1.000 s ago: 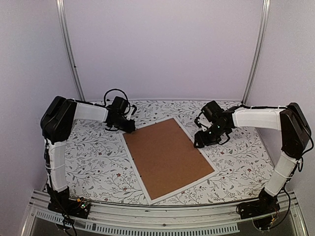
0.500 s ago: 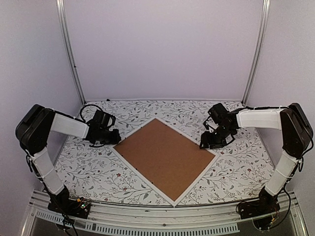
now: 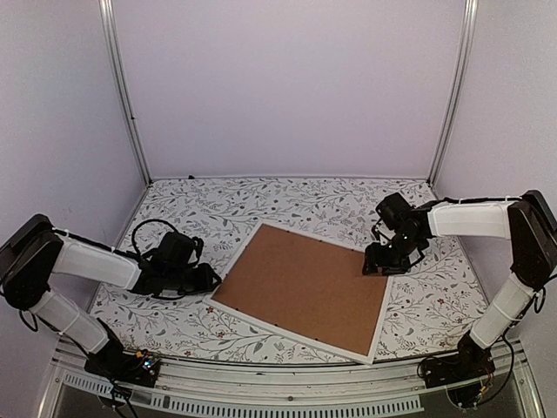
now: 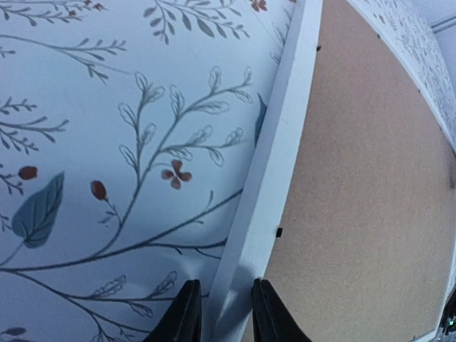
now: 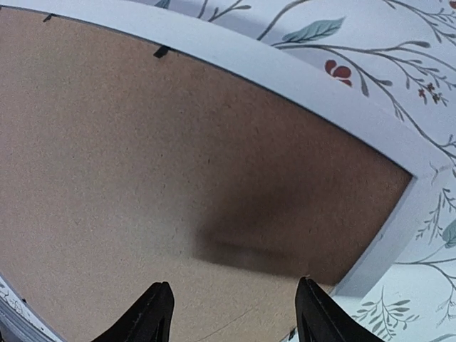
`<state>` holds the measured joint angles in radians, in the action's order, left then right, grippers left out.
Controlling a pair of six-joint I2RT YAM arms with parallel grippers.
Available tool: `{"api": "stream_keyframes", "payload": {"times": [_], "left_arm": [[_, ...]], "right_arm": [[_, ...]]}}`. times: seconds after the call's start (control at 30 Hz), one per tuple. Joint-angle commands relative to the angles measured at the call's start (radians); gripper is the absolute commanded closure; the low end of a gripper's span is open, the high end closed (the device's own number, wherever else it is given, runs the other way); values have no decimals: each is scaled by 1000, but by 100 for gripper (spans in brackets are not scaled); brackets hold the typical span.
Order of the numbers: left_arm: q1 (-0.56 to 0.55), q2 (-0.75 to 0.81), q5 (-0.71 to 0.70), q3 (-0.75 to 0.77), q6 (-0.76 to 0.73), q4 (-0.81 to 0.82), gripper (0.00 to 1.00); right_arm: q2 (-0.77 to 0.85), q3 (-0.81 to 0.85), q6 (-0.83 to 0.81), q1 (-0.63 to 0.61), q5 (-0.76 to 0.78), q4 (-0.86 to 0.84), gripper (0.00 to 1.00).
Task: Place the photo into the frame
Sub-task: Rotate the photo frame at the center of the board.
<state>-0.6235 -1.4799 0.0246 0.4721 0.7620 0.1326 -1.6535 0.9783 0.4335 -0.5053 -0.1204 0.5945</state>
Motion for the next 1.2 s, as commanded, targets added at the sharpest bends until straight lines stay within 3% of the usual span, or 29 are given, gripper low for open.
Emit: {"api": "stream_keyframes", "payload": {"times": [0.0, 0.3, 0.63, 1.0, 1.17], "left_arm": [[-93, 19, 5, -46, 80, -220, 68], [-135, 131, -22, 18, -13, -276, 54], [-122, -52, -145, 239, -187, -377, 40], [-89, -170, -38, 278, -250, -318, 41], [-102, -140, 54, 224, -232, -270, 50]], "right_arm": [[86, -12, 44, 3, 84, 60, 38], [174, -61, 46, 48, 159, 130, 39], [159, -132, 43, 53, 81, 64, 42], [75, -126, -27, 57, 65, -21, 69], [24, -79, -91, 57, 68, -45, 78]]}}
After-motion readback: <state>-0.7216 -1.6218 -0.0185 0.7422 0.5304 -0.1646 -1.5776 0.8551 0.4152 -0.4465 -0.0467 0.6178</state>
